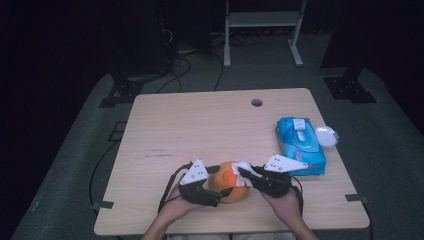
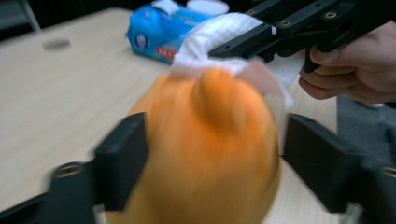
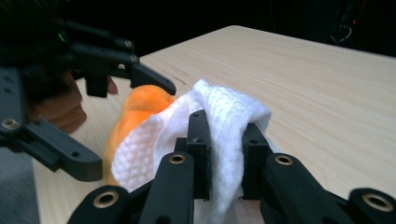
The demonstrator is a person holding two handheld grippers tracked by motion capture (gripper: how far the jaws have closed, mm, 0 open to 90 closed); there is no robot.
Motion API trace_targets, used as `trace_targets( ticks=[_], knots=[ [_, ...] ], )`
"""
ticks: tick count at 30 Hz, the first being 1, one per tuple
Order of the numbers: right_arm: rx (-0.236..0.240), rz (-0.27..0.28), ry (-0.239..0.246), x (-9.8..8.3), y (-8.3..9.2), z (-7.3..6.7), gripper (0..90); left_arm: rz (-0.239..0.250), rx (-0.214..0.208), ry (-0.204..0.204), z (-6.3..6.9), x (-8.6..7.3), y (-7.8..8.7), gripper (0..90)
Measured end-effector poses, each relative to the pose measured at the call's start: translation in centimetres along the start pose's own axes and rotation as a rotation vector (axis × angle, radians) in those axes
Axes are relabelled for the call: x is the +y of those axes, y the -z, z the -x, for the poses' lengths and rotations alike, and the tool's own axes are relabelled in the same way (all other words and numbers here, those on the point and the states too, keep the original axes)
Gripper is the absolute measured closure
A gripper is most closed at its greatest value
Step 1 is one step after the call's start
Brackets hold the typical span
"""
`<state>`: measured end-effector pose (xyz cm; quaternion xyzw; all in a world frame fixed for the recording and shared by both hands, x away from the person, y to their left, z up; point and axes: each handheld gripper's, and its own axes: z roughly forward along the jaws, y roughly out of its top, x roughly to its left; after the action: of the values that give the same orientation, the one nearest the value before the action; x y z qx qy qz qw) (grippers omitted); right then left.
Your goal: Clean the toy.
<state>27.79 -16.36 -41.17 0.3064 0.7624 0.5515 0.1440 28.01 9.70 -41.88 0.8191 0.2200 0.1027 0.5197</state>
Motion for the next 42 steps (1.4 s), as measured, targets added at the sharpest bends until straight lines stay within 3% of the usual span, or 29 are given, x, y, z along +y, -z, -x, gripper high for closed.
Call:
trace_targets(
  ticks=[2, 5, 7, 8, 11, 13, 15, 17, 18, 20, 22, 25, 27, 29, 31, 33, 34, 36, 38, 42],
  knots=[
    [0.021, 0.014, -0.028, 0.1, 0.2, 0.0, 77.7, 0.001, -0.015, -0.007, 0.0, -0.5, -0.3, 23.6],
    [0.071, 0.028, -0.006, 0.5, 0.1, -1.2, 77.7, -0.012, -0.019, -0.046, 0.2, -0.7, -0.2, 33.2],
    [0.066, 0.014, 0.028, 0.7, 0.0, -1.4, 77.7, -0.012, -0.028, -0.053, 0.0, -0.9, 0.0, 36.7],
    [0.062, 0.017, 0.019, 0.7, 0.0, -1.1, 77.7, -0.006, -0.037, -0.049, -0.1, -1.0, 0.1, 37.5],
    [0.004, -0.008, 0.009, 0.2, 0.0, 0.1, 77.7, -0.01, -0.049, -0.054, -0.2, -1.1, 0.1, 37.6],
    [-0.006, -0.011, -0.03, -0.3, 0.1, 0.9, 77.7, -0.007, -0.053, -0.057, -0.1, -1.1, 0.0, 36.7],
    [-0.005, -0.012, -0.043, -0.3, 0.2, 1.0, 77.7, -0.005, -0.055, -0.04, 0.0, -0.8, -0.2, 26.6],
    [0.009, -0.011, -0.042, -0.2, 0.0, 0.5, 77.7, -0.008, -0.034, -0.037, 0.1, -0.8, -0.7, 15.1],
    [0.025, -0.009, -0.043, -0.1, -0.1, 0.3, 77.6, -0.012, -0.027, -0.042, 0.2, -0.8, -0.8, 13.7],
    [0.029, -0.007, -0.031, 0.2, -0.1, 0.1, 77.6, 0.003, 0.005, -0.082, 0.4, -0.7, -0.5, 26.5],
    [0.05, 0.02, -0.059, 0.5, 0.2, 0.3, 77.6, 0.019, 0.055, -0.139, 0.7, -0.1, 0.0, 37.4],
    [0.096, 0.062, -0.045, 1.1, 0.6, -0.6, 77.6, 0.002, 0.107, -0.194, 1.1, 0.3, -0.1, 38.6],
    [0.129, 0.06, -0.015, 1.4, 0.3, -1.7, 77.6, -0.026, 0.081, -0.193, 1.2, -0.2, -0.6, 38.3],
    [0.102, 0.021, 0.049, 1.4, -0.2, -2.5, 77.7, -0.029, 0.064, -0.192, 1.3, -0.6, -0.7, 38.6],
    [0.092, 0.008, 0.033, 1.1, -0.4, -1.9, 77.7, -0.039, 0.056, -0.195, 1.0, -0.6, -0.5, 38.7],
    [0.025, -0.013, 0.04, 0.6, -0.5, -0.9, 77.7, -0.028, 0.043, -0.176, 0.9, -0.9, -0.4, 38.6],
    [0.018, -0.02, 0.01, 0.3, -0.4, -0.2, 77.7, -0.026, 0.037, -0.179, 0.8, -1.0, -0.4, 38.1],
    [0.022, -0.021, -0.031, -0.2, -0.3, 0.5, 77.7, -0.025, 0.028, -0.155, 0.7, -0.9, -0.6, 31.3],
    [0.029, -0.016, -0.017, 0.1, -0.2, -0.1, 77.6, -0.022, 0.026, -0.144, 0.6, -1.0, -0.8, 22.8],
    [0.103, -0.003, 0.059, 1.0, -0.4, -2.6, 77.5, -0.026, 0.023, -0.143, 0.6, -1.2, -0.7, 25.2]
  ],
)
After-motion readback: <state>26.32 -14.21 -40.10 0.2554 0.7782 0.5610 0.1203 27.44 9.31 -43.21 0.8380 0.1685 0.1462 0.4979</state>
